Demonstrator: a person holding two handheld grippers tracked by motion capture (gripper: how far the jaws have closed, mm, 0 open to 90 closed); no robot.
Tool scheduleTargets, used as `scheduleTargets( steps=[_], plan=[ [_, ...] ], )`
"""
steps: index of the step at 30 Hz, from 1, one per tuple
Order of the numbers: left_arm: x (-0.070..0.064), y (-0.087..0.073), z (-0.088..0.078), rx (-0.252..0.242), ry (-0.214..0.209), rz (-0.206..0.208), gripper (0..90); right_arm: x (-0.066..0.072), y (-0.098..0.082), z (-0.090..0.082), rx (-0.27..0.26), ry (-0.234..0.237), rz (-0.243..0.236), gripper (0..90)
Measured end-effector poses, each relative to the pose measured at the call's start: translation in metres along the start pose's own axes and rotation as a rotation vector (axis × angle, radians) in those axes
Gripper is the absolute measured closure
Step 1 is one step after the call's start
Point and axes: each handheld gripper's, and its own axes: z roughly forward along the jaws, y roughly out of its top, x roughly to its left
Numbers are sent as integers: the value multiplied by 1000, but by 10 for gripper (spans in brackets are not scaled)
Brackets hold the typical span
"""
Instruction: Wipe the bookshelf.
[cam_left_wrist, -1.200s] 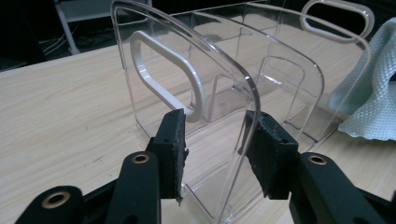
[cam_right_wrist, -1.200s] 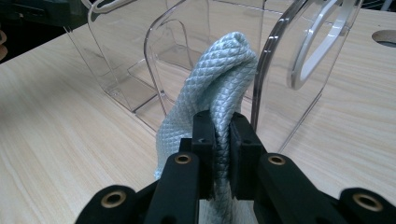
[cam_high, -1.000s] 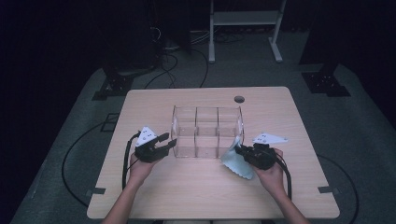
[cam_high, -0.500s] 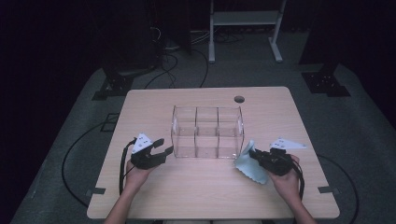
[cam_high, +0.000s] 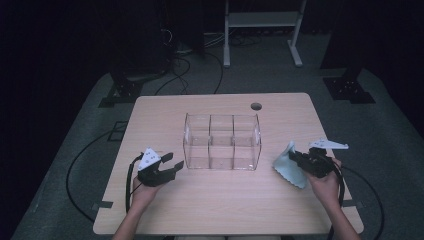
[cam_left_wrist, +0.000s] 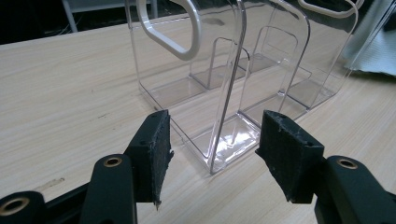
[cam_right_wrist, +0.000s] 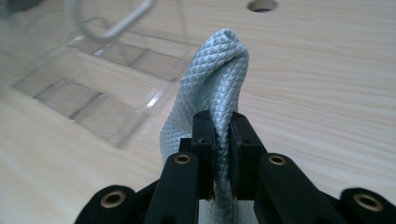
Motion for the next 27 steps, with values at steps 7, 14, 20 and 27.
scheduleTargets(
  steps=[7, 14, 20, 27],
  plan=[
    [-4, -2, 1, -9, -1, -3, 394, -29, 6, 18, 12, -2, 92, 616],
    [-3, -1, 0, -17, 3, -8, 361, -25, 4, 20, 25, 24, 73, 550],
    [-3, -3, -2, -13, 14, -15, 309, -22, -2, 15, 22, 47, 58, 509],
    [-2, -5, -4, -3, 25, -25, 276, -21, -10, 8, 16, 71, 72, 487]
  ],
)
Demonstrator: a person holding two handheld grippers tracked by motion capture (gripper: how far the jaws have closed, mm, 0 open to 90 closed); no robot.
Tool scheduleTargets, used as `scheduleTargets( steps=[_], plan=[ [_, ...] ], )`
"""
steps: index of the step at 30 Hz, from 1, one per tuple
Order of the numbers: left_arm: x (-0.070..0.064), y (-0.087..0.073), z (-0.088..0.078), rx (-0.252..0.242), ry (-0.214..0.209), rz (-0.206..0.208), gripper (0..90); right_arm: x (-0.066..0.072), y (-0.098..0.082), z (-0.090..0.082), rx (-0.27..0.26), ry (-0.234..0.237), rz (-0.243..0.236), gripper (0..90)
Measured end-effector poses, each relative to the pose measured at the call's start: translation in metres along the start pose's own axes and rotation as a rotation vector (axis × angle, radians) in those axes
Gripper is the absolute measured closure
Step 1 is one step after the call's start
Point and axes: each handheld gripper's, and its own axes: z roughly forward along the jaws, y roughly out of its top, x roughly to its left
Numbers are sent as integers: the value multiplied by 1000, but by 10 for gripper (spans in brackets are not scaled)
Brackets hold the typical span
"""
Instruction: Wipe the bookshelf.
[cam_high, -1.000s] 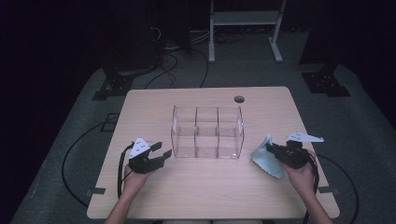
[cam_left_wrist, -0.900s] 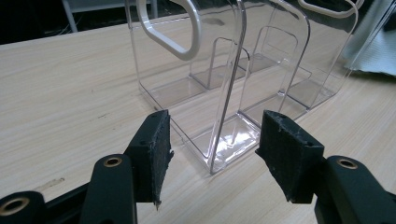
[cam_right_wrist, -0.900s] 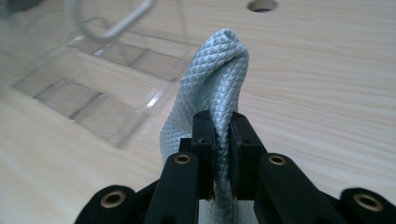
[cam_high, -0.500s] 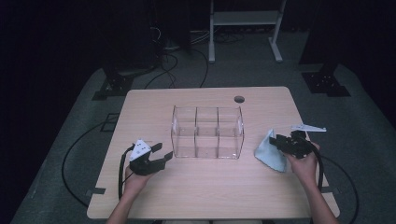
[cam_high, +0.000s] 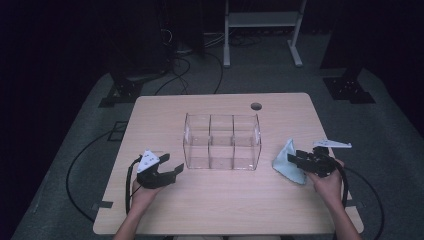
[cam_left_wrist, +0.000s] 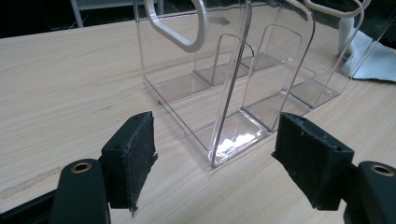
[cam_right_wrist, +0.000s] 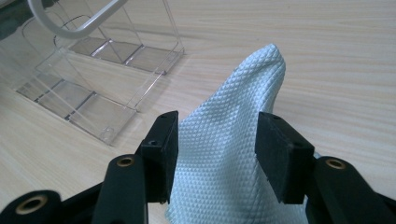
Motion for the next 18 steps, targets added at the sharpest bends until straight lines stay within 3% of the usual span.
scheduleTargets(
  steps=[7, 18],
  plan=[
    [-2, -1, -2, 8, -3, -2, 252, 3, -5, -7, -2, -1, -10, 481],
    [-7, -3, -7, 14, -10, -12, 212, 15, -16, -15, 7, 42, -24, 449]
  ],
)
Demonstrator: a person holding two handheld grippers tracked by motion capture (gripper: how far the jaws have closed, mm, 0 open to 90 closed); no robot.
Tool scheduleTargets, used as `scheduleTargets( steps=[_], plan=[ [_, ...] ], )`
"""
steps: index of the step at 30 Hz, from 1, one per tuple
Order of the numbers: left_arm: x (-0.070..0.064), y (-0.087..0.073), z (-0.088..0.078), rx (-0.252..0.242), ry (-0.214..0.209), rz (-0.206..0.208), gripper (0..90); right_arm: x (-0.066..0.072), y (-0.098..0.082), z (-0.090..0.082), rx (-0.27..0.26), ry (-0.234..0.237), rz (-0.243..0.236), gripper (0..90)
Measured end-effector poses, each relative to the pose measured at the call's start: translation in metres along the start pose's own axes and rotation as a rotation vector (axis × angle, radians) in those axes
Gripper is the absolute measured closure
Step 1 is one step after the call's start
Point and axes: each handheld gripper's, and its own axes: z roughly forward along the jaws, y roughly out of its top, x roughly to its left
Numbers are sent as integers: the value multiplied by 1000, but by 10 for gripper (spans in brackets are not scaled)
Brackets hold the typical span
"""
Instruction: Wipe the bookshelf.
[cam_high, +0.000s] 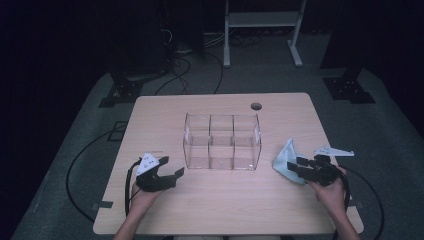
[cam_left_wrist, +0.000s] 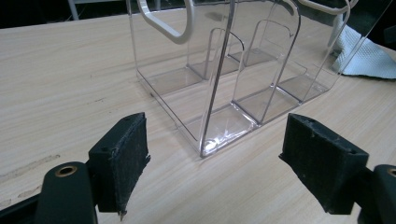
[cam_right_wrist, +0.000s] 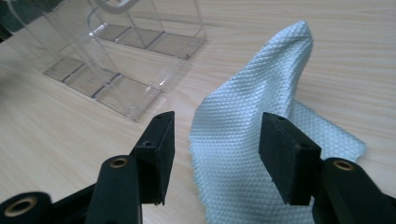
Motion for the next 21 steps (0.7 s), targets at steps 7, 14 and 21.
scheduleTargets(
  steps=[7, 14, 21],
  plan=[
    [-3, -4, -2, 17, 0, 2, 195, 7, -5, -3, -1, 20, -12, 438],
    [-5, -7, -6, 18, -3, 1, 184, 11, -11, -7, -7, 39, -5, 428],
    [-7, -9, -9, 17, -5, -2, 177, 16, -16, -13, -7, 51, -9, 419]
  ],
)
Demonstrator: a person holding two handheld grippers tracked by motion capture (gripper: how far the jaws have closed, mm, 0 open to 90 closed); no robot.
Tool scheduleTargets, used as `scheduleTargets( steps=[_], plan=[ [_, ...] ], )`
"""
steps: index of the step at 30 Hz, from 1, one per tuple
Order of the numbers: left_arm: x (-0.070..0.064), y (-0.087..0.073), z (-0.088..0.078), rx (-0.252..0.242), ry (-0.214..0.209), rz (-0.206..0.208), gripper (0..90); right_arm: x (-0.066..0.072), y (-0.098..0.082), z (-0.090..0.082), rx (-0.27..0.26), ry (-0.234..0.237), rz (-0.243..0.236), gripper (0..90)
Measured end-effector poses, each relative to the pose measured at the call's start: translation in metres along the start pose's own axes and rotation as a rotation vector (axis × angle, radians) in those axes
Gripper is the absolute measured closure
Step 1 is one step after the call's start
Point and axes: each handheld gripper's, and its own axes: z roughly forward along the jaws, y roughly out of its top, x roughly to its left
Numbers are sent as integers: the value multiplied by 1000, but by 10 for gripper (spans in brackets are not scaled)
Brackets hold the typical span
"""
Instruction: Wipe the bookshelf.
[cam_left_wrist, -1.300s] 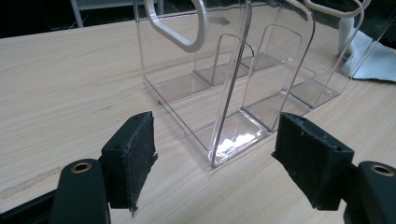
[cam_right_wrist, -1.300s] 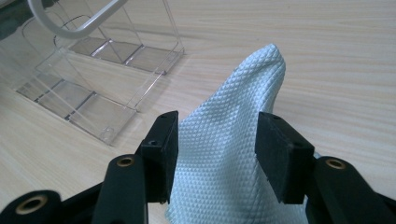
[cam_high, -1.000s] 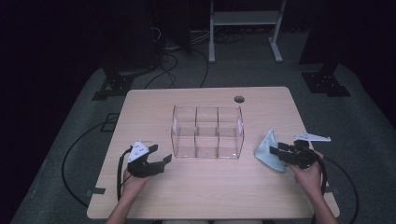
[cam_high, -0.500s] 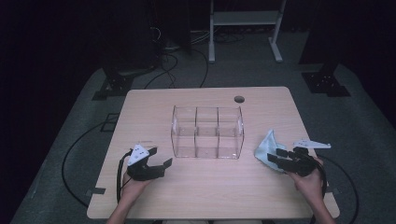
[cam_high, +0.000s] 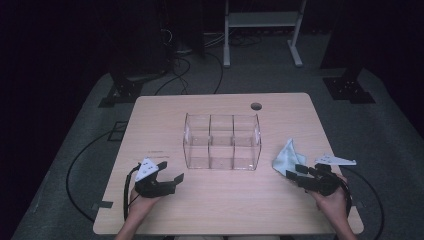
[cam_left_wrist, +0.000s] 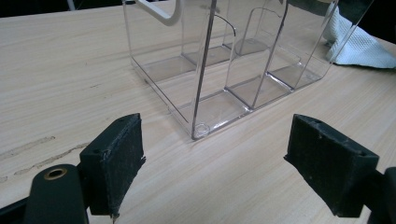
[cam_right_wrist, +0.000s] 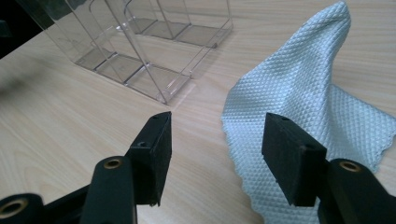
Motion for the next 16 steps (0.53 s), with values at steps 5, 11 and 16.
scheduleTargets(
  steps=[5, 11, 16],
  plan=[
    [-2, -1, 0, -6, -5, -9, 165, 4, -3, -2, 0, 10, -6, 413],
    [-2, -3, 1, -5, -1, -15, 153, 5, -10, -6, -4, 25, 3, 404],
    [-1, -5, 2, -5, 1, -18, 147, 7, -18, -7, -12, 28, 11, 398]
  ],
)
